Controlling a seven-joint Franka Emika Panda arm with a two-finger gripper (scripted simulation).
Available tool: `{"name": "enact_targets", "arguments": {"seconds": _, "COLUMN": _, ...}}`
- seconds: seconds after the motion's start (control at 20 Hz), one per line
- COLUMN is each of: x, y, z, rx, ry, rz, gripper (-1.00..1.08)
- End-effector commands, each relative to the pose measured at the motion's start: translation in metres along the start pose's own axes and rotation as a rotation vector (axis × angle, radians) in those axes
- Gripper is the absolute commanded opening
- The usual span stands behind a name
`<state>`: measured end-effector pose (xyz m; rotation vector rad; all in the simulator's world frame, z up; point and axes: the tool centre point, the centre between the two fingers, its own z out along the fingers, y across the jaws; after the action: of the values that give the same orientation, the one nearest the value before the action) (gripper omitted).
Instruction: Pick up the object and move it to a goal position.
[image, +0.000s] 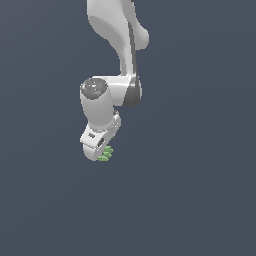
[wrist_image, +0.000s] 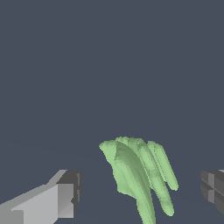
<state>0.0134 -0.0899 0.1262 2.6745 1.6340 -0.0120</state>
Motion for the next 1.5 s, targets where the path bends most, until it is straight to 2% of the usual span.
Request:
{"name": "enact_targets", "arguments": {"seconds": 0.0, "x": -0.004, "y": 0.002, "z": 0.002, "rx": 0.0, "ry": 0.001, "rz": -0.061, "gripper": 1.0}}
{"name": "enact_targets", "arguments": {"seconds": 0.7, "x": -0.024, "y": 0.012, "z": 0.012, "rx": 0.001, "ry": 0.009, "rz": -0.338, "gripper": 1.0}}
{"name": "enact_targets", "arguments": {"seconds": 1.05, "x": -0.028, "y": 0.013, "z": 0.014, "rx": 0.0, "ry": 0.011, "rz": -0.393, "gripper": 1.0}}
{"name": "enact_targets", "arguments": {"seconds": 1.45, "x": -0.029, "y": 0.013, "z": 0.02, "rx": 0.0, "ry": 0.011, "rz": -0.394, "gripper": 1.0}}
